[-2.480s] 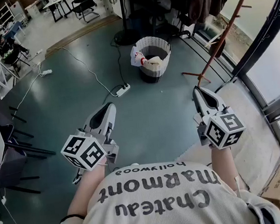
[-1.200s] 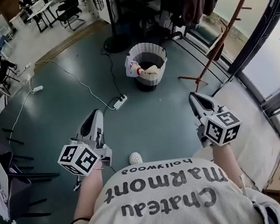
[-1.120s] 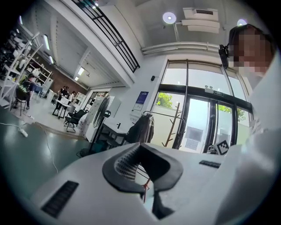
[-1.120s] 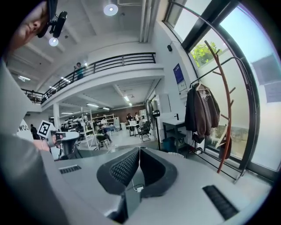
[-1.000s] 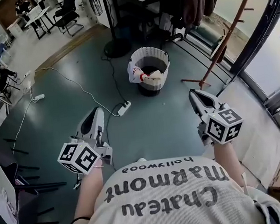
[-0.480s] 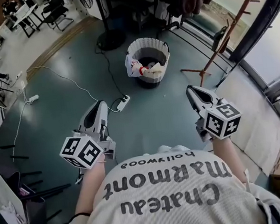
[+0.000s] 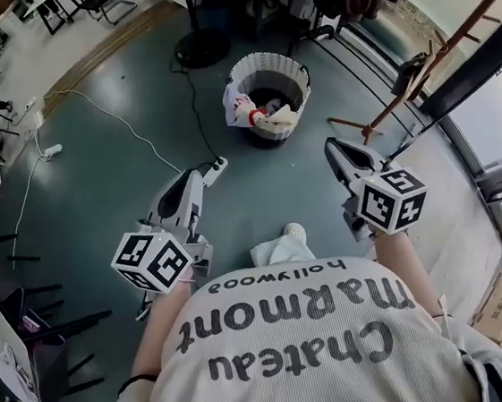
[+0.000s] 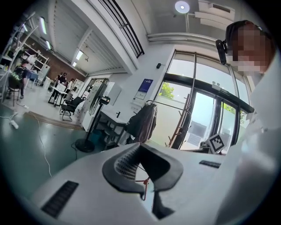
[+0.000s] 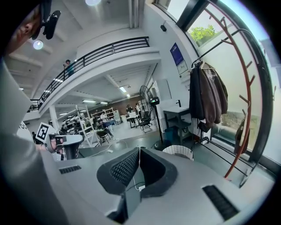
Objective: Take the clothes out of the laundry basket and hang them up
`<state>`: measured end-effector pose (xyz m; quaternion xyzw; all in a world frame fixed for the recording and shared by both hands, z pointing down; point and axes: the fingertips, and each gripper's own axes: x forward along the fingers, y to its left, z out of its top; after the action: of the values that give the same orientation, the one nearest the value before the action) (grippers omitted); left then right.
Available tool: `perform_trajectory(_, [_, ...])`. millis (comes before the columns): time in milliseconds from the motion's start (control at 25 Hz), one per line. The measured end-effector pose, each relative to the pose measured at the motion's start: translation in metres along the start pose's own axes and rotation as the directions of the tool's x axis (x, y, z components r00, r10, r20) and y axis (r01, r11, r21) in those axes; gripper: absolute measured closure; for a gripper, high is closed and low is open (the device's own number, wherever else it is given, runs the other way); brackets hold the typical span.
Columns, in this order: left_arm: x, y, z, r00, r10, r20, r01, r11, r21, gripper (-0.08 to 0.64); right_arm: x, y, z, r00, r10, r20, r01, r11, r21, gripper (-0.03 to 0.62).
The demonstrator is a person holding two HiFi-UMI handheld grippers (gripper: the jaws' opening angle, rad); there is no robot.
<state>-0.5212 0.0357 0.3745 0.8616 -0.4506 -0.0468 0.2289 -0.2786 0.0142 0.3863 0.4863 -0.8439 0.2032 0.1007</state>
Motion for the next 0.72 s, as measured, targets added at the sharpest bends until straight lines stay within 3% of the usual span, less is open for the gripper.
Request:
perform_trajectory(160, [0.035, 0.002, 0.012, 0.998, 0.037, 0.046, -0.038, 0.999, 0.008, 0.551, 0.025, -0.029, 0.026, 0.999, 0.052, 0.0, -0.052, 0.998, -0.031, 0.563])
perform_trajectory(320, [0.074, -0.008, 0.022, 0.996, -0.001, 0.089, 0.0, 1.0, 0.013, 0.551, 0.044, -0.062, 0.05, 0.997, 0.081, 0.005, -0.08, 0.995, -0.051, 0.563])
perform_trajectory(440, [0.105, -0.009, 0.026, 0.996, 0.011, 0.093, -0.012, 1.0, 0.01, 0.551, 0.054, -0.089, 0.064, 0.996, 0.093, 0.005, -0.093, 0.994, -0.058, 0.563])
perform_trajectory(720, [0.164, -0.012, 0.011, 0.988, 0.077, 0.134, -0.075, 0.997, -0.023, 0.551, 0.066, -0.16, 0.053, 0.994, 0.103, -0.04, -0.105, 0.994, -0.032, 0.563])
